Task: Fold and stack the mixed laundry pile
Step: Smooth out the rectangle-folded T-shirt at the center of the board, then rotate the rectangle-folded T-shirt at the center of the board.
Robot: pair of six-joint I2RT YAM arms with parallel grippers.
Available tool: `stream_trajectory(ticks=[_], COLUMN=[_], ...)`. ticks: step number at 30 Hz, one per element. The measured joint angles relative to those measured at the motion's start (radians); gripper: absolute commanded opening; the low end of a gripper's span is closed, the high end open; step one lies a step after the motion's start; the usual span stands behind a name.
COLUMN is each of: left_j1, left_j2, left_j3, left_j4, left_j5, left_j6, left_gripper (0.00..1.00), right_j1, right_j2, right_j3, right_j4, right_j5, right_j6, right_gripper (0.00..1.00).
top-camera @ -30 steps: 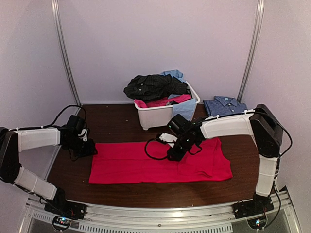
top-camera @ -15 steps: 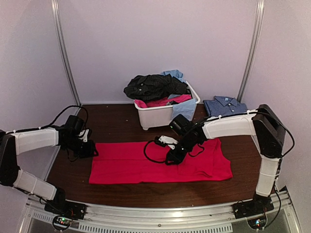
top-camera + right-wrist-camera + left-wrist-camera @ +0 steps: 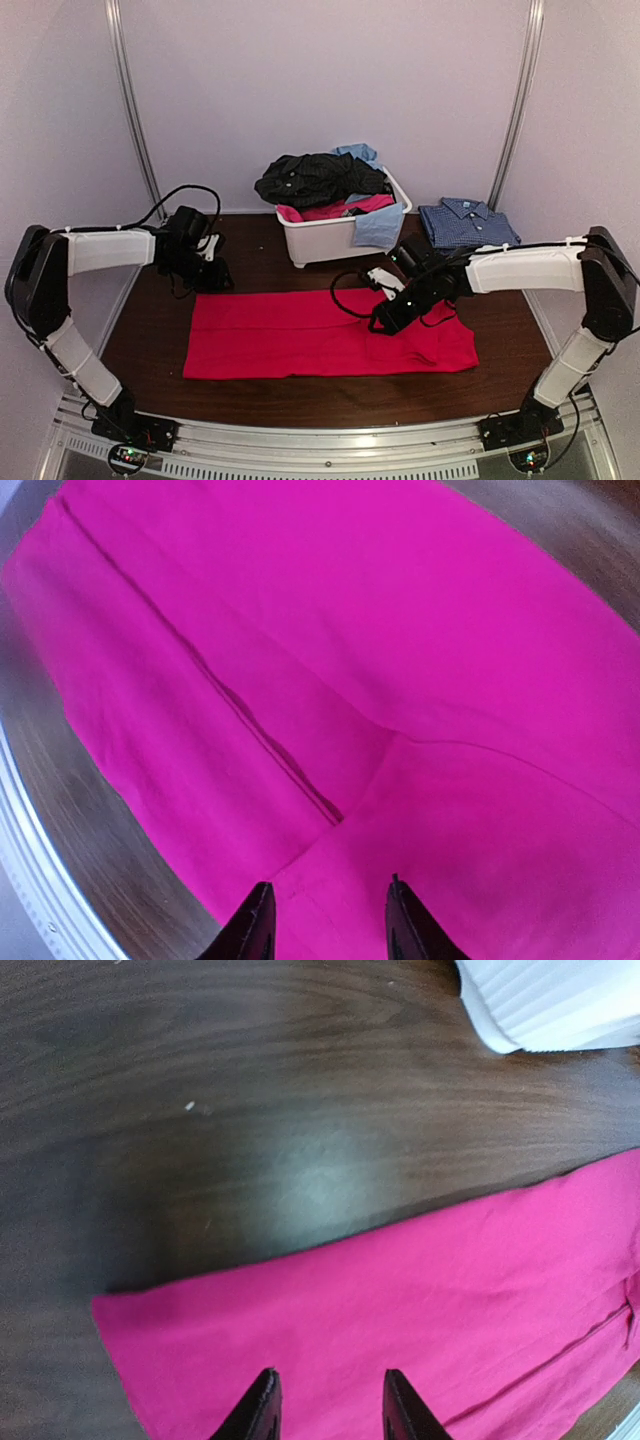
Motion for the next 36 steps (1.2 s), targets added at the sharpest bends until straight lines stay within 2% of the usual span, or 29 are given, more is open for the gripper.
stream_trajectory(ticks=[4, 8, 17, 22, 29, 36], left_j1=[-0.039, -0.058, -0.058, -0.051, -0.163, -0.271], left_j2=[0.156, 0.233, 0.158, 0.166, 0.255, 0.216], left_j3=[0.091, 0.079, -0.052, -0.047, 0.078, 0.022], left_j4=[0.044, 0.046, 0.106, 0.124, 0.06, 0.048], left_j5=[0.0, -0.002, -0.053, -0.011, 0.025, 0.034], left_j6=[0.026, 0.033, 0.009, -0.02, 0.021, 0.035], left_gripper=[0.32, 0.3, 0.28, 0.27, 0.26, 0.26], right_j1=[-0.082, -0.148, -0.229, -0.305, -0.413, -0.491], right_j2=[-0.117, -0.069, 0.063, 0.103, 0.149, 0.193], right_j3=[-0.078, -0.103, -0.078, -0.043, 0.016, 0.102], right_j4=[0.042, 0.054, 0.106, 0.141, 0.142, 0.052], right_j5=[0.027, 0.058, 0.048, 0.041, 0.08, 0.132], right_j6=[0.118, 0.186, 0.206, 0.176, 0.129, 0.074], right_gripper=[0.38, 0.37, 0.36, 0.36, 0.36, 0.36])
